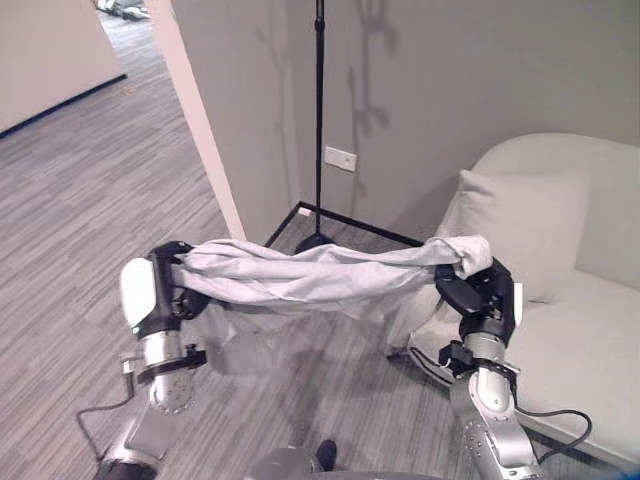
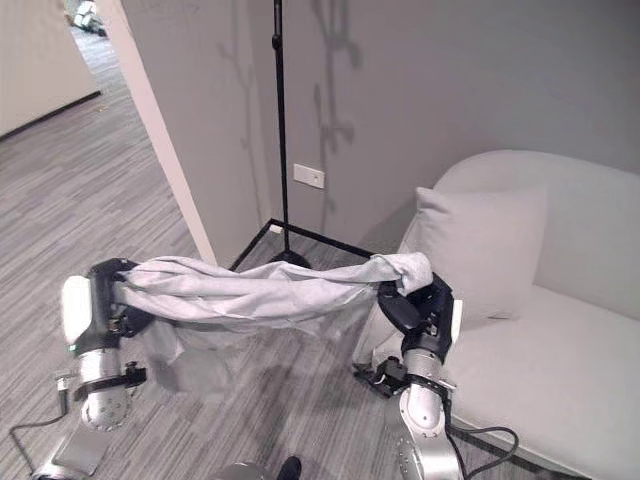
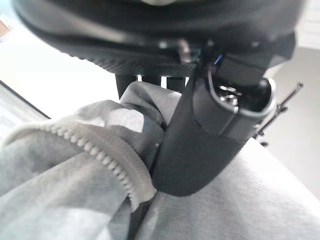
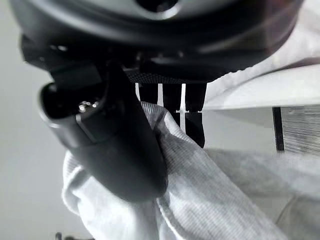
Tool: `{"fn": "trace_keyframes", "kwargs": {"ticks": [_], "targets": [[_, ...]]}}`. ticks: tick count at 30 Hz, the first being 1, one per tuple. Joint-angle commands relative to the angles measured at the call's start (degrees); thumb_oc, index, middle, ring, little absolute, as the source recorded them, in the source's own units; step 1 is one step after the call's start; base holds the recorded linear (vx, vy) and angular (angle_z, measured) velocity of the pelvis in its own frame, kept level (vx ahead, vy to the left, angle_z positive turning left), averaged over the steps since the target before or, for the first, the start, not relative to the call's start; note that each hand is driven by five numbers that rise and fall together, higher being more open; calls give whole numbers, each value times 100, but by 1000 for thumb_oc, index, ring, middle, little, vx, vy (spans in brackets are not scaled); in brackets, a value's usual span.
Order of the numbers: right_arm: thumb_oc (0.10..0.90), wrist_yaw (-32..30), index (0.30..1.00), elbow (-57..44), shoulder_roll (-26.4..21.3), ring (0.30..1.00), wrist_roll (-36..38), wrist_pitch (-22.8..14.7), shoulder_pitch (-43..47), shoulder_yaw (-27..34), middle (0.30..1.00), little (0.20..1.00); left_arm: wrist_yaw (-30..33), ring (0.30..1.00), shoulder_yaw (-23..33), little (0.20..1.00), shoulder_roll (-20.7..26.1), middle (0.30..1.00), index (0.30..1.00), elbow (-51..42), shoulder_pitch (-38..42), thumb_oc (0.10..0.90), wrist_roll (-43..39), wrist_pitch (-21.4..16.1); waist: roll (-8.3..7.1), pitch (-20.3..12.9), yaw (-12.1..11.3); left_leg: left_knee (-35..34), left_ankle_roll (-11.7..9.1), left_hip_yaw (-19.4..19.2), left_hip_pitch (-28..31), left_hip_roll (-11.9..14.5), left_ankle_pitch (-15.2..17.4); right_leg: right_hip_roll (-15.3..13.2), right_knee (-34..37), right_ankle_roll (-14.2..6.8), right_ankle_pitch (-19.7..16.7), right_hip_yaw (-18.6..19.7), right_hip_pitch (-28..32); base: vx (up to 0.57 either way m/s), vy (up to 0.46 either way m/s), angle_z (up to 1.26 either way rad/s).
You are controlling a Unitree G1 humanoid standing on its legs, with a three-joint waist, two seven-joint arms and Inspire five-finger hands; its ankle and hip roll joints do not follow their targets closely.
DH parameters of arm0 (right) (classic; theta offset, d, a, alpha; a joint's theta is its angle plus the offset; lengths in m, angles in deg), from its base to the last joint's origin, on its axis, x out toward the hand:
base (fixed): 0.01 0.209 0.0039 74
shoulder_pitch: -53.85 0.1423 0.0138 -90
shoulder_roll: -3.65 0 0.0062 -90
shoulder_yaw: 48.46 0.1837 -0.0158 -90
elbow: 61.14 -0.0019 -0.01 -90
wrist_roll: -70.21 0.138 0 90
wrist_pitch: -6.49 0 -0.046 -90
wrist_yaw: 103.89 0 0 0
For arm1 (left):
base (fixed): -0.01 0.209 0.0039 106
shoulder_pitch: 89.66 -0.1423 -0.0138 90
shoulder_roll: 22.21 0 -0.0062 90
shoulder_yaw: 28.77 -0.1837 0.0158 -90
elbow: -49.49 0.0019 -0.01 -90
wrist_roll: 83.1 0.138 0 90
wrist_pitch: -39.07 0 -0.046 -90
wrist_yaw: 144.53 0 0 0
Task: Hang the clothes on the sofa on the clothes rack.
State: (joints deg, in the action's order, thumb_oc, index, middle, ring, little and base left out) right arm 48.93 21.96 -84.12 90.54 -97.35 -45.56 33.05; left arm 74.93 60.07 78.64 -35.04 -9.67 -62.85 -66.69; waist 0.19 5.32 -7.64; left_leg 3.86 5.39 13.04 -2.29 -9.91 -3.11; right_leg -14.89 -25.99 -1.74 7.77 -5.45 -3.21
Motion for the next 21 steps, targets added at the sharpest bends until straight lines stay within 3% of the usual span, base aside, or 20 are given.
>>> {"fn": "trace_keyframes", "kwargs": {"ticks": [1,2,4,5,8,10,11,15,17,18,19,21], "targets": [[400,-146,300,-476,-348,300,-363,-663,453,725,300,300,376,300,607,300,515,300,300,-840,28,400,89,-212,-257,-325,81,-551,-25,-70,260,453,666,756,956,111,-342,-289,-70,57,6,-54],[400,-162,300,-413,-389,300,-347,-742,393,814,300,300,398,300,731,300,437,300,300,-834,2,400,68,-195,-360,-245,141,-671,-117,-115,367,445,624,1371,1258,0,-333,-116,-309,89,-17,-57],[400,-312,300,-301,-412,300,-346,-824,393,933,300,300,471,300,715,300,329,300,300,-673,158,400,5,-184,-451,-133,240,-716,-164,-11,512,335,659,1935,1608,-182,-532,333,-519,134,36,-32],[400,-480,300,-265,-452,300,-456,-885,470,1022,300,300,535,300,578,300,287,300,300,-530,445,400,34,-156,-484,-31,306,-661,-170,120,603,237,737,2172,1823,-239,-829,643,-810,102,56,8],[400,-717,300,-221,-469,300,-687,-933,615,1040,300,300,632,300,394,300,325,300,300,-417,740,400,183,-140,-509,47,296,-412,-176,228,614,196,880,2145,1720,-278,-1023,691,-960,188,-13,13],[400,-776,300,-196,-487,300,-827,-908,622,1079,300,300,721,300,310,300,340,300,300,-310,806,400,314,-140,-563,-129,359,-39,-193,307,760,195,1338,2088,1826,-167,-939,714,-596,463,-95,74],[400,-876,300,-132,-550,300,-1064,-786,684,1075,300,300,653,300,294,300,280,300,300,-343,821,400,271,-157,-485,-214,358,312,-213,221,811,247,1589,2076,2099,-66,-898,705,-265,368,-41,82],[400,-879,300,-133,-553,300,-1066,-785,685,1073,300,300,651,300,296,300,277,300,300,-346,821,400,271,-156,-468,-193,354,364,-212,216,813,254,1627,2090,2132,-65,-914,706,-226,95,-2,26],[400,-962,300,-215,-745,300,-1406,-660,786,1174,300,300,630,300,227,300,259,300,300,-335,931,400,240,-232,-326,-272,432,1937,-407,-241,182,288,1262,1992,2576,62,-925,846,333,298,8,22],[400,-1462,300,57,-1106,300,-2128,-322,1273,1213,300,300,587,300,147,300,451,300,300,-211,1242,400,380,-175,-147,-240,404,3170,-241,-719,-670,606,1148,2007,2890,206,-874,848,633,188,10,18],[400,-1497,300,85,-1108,300,-2160,-320,1315,1205,300,300,597,300,139,300,444,300,300,-191,1279,400,392,-174,-127,-236,384,3224,-226,-738,-707,622,1184,2019,2940,201,-894,865,640,260,54,-12],[400,-1990,300,371,-1378,300,-2655,-150,1975,1280,300,300,700,300,8,300,667,300,300,-58,1718,400,696,-6,-154,-326,263,2281,-136,-665,-818,342,1600,1888,3099,86,-887,959,701,187,139,-17]]}}
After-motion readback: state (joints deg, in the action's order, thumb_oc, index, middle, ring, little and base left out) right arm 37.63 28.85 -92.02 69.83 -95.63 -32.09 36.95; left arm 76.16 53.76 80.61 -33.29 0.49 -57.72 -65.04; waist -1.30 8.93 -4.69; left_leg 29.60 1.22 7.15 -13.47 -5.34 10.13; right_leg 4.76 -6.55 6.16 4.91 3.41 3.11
